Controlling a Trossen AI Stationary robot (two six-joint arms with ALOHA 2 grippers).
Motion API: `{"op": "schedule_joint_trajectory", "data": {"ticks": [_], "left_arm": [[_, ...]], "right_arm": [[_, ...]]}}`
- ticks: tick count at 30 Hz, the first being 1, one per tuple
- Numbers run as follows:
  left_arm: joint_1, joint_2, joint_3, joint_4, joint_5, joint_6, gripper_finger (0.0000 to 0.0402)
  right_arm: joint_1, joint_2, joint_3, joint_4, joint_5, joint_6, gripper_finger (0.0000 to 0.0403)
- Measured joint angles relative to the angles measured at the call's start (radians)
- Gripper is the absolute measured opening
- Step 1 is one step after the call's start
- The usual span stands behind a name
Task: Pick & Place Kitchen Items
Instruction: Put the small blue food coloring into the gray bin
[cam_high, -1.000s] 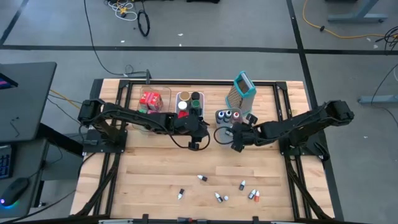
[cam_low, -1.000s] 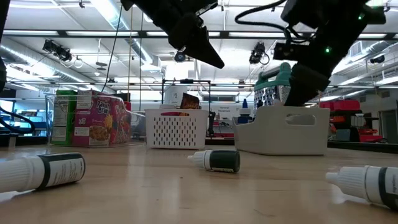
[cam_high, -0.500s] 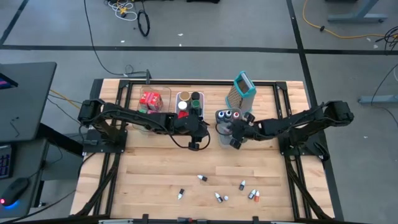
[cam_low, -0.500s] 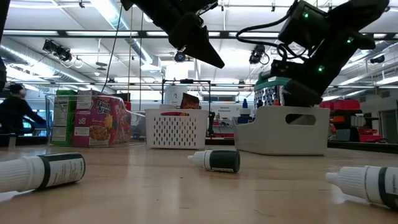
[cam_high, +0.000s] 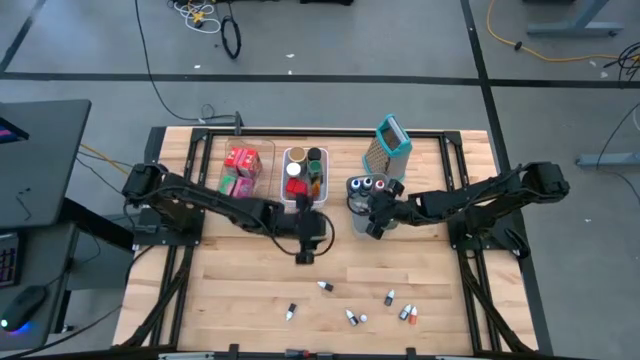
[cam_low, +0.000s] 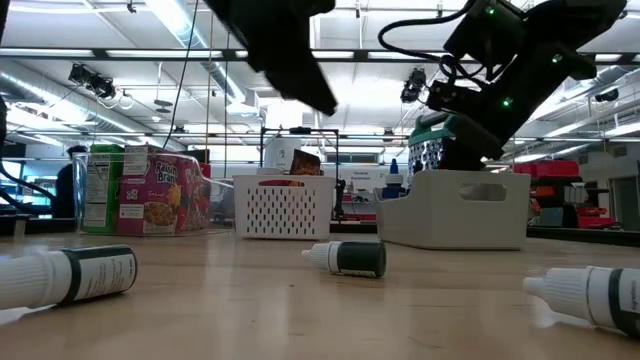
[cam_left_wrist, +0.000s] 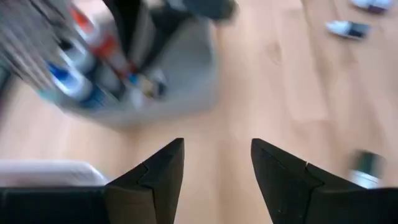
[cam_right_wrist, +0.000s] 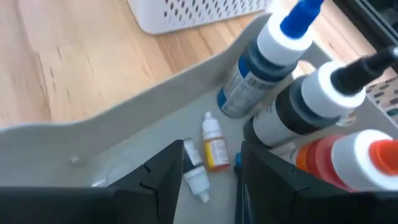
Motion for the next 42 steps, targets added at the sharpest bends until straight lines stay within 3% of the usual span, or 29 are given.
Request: {"op": "schedule_joint_trajectory", "data": {"ticks": [8, 16, 22, 27, 34, 42], "left_arm": [[-0.151, 0.000, 0.000, -0.086, 0.113, -0.476, 0.0194], [-0.312, 0.002, -0.018, -0.104, 0.085, -0.835, 0.0194], [-0.405, 0.051, -0.019, -0.099, 0.045, -1.124, 0.0194], [-0.442, 0.168, -0.016, -0.070, 0.070, -1.224, 0.0194], [-0.462, 0.286, -0.007, -0.081, 0.107, -1.226, 0.0194], [-0.436, 0.282, -0.005, -0.139, 0.141, -1.058, 0.0192]], "right_arm": [[0.000, 0.000, 0.000, 0.110, 0.000, -0.038, 0.0164], [0.000, 0.000, 0.001, 0.220, -0.001, -0.037, 0.0164], [0.001, -0.001, 0.001, 0.255, -0.002, 0.055, 0.0164], [0.015, -0.001, 0.002, 0.254, -0.002, 0.059, 0.0164], [0.038, -0.001, 0.002, 0.264, -0.001, 0.041, 0.0164], [0.039, -0.001, 0.002, 0.291, 0.001, -0.023, 0.0164]]}}
